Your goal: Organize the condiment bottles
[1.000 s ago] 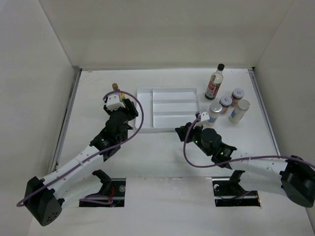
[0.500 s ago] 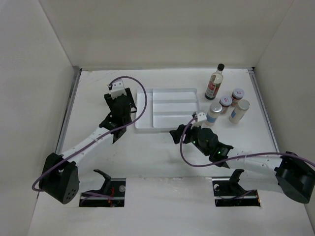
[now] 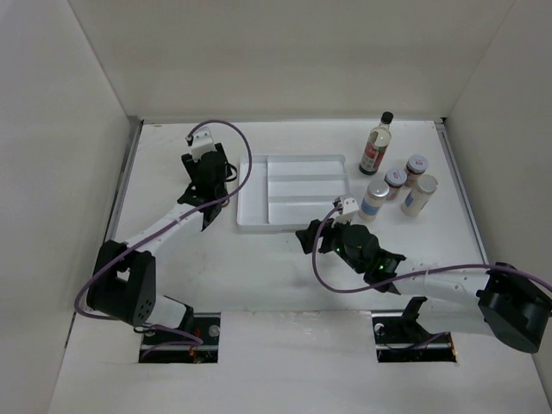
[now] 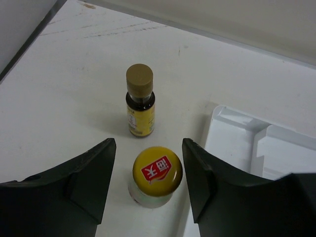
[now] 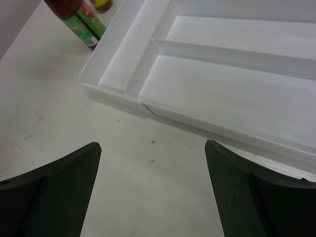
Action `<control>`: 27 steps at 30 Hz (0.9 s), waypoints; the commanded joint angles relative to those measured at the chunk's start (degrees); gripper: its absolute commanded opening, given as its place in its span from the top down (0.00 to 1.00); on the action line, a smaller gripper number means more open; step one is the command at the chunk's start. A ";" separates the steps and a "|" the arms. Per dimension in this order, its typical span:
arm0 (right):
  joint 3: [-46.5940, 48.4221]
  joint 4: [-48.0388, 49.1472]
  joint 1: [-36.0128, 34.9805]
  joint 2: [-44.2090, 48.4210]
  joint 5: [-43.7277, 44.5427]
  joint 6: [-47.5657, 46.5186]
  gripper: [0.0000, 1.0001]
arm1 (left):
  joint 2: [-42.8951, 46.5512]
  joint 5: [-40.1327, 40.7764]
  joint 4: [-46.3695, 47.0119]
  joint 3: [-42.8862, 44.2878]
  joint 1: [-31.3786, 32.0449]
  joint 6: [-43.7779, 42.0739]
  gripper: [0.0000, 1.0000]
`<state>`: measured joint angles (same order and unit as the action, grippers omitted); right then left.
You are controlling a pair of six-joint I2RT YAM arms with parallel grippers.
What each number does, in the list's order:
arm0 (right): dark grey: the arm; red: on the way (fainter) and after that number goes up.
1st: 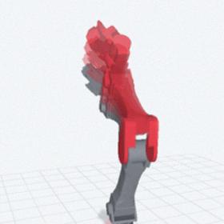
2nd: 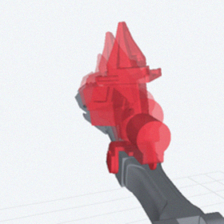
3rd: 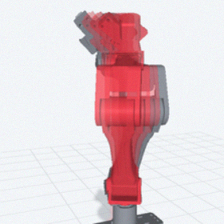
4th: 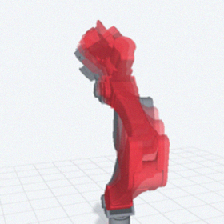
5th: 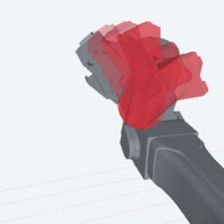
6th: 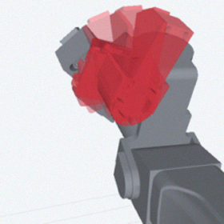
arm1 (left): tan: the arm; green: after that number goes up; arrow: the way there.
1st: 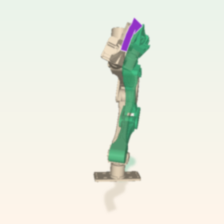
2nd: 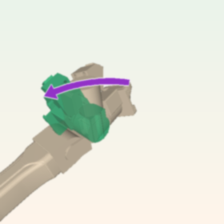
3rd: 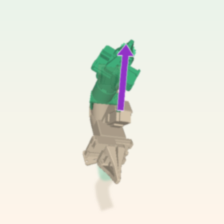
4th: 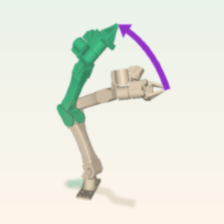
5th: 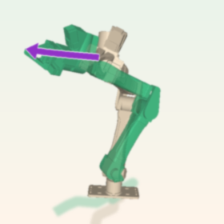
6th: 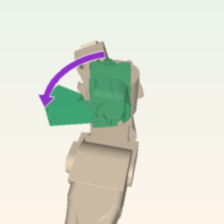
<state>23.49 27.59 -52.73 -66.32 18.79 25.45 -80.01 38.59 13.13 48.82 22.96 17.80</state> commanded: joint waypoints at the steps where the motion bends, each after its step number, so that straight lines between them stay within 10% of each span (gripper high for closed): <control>1: 2.44 3.25 -1.01 0.05 0.55 -0.49 0.07 | -1.02 -2.20 2.26 4.00 -1.12 1.27 0.47; 12: 2.09 2.90 -1.10 1.02 0.99 -0.75 0.07 | -3.67 -1.94 2.52 5.06 -0.33 1.62 0.77; 27: 1.48 3.52 -1.10 1.90 0.99 -0.49 0.06 | -0.14 -0.17 0.58 19.20 3.80 -1.37 0.83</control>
<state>23.53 27.70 -53.34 -65.87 18.85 25.28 -81.10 38.35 6.61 61.47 25.26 17.19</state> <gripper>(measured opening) 0.941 0.341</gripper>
